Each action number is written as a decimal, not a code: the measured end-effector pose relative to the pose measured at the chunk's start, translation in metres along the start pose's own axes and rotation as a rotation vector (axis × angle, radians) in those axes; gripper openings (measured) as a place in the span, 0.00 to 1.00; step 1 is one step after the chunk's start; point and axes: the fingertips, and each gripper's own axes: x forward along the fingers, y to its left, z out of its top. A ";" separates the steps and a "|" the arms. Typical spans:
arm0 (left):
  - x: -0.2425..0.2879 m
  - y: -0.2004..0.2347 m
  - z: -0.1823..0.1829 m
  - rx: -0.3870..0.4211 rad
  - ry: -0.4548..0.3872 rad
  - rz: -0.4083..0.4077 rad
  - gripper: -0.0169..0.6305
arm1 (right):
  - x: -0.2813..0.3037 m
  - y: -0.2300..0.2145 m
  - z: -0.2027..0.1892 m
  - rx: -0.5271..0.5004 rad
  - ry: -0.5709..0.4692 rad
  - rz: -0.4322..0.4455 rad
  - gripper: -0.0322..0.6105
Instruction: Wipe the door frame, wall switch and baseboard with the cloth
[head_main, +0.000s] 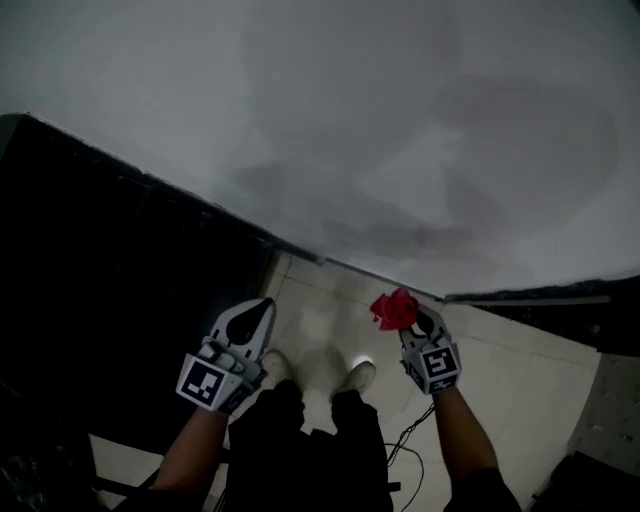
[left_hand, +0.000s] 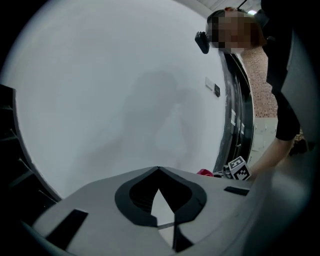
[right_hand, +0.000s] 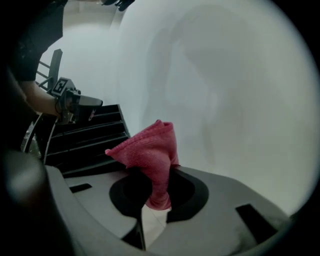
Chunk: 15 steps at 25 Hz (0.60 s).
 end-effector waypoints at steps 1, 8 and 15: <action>0.005 0.003 -0.021 -0.002 0.020 -0.007 0.01 | 0.016 0.002 -0.017 0.006 0.015 0.013 0.14; 0.050 0.024 -0.202 -0.002 0.036 -0.073 0.01 | 0.168 0.021 -0.186 0.066 0.101 0.114 0.14; 0.093 0.061 -0.346 0.097 -0.036 -0.145 0.01 | 0.347 0.014 -0.376 0.077 0.204 0.168 0.14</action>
